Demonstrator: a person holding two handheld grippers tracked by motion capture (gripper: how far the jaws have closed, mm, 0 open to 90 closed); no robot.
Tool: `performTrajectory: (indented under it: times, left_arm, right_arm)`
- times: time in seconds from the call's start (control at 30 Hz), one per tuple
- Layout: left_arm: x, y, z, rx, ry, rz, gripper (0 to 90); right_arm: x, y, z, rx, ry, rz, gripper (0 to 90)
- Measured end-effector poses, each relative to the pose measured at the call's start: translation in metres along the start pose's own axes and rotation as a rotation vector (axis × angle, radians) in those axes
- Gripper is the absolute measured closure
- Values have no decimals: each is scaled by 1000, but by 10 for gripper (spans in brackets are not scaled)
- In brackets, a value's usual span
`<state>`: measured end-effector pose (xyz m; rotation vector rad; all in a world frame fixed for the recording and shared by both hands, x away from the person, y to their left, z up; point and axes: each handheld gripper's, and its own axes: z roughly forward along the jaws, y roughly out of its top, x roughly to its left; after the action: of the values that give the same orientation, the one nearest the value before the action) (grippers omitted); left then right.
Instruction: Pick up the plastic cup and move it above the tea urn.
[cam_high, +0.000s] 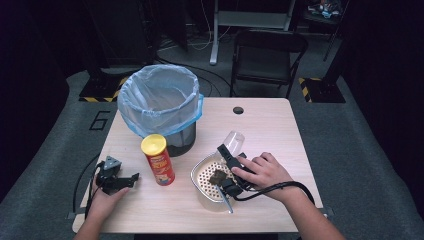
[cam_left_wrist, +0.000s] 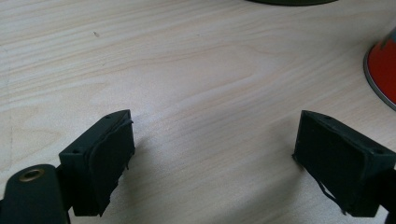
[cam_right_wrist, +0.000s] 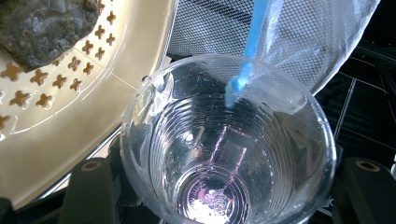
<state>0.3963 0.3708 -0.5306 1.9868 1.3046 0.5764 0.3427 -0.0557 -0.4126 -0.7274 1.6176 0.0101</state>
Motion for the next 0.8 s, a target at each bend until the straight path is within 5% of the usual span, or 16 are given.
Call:
performTrajectory:
  times: [0.27,0.3,0.5,0.8]
  left_arm:
    - [0,0,0,0,0,-1,117]
    - [0,0,0,0,0,0,117]
    - [0,0,0,0,0,-1,117]
    - [0,0,0,0,0,-1,117]
  right_arm:
    - [-1,0,-1,1,-10,-6,330]
    - [0,0,0,-8,-39,29,330]
    - [-2,-1,-1,-16,-45,31,328]
    - [-2,-3,0,-31,-22,104,326]
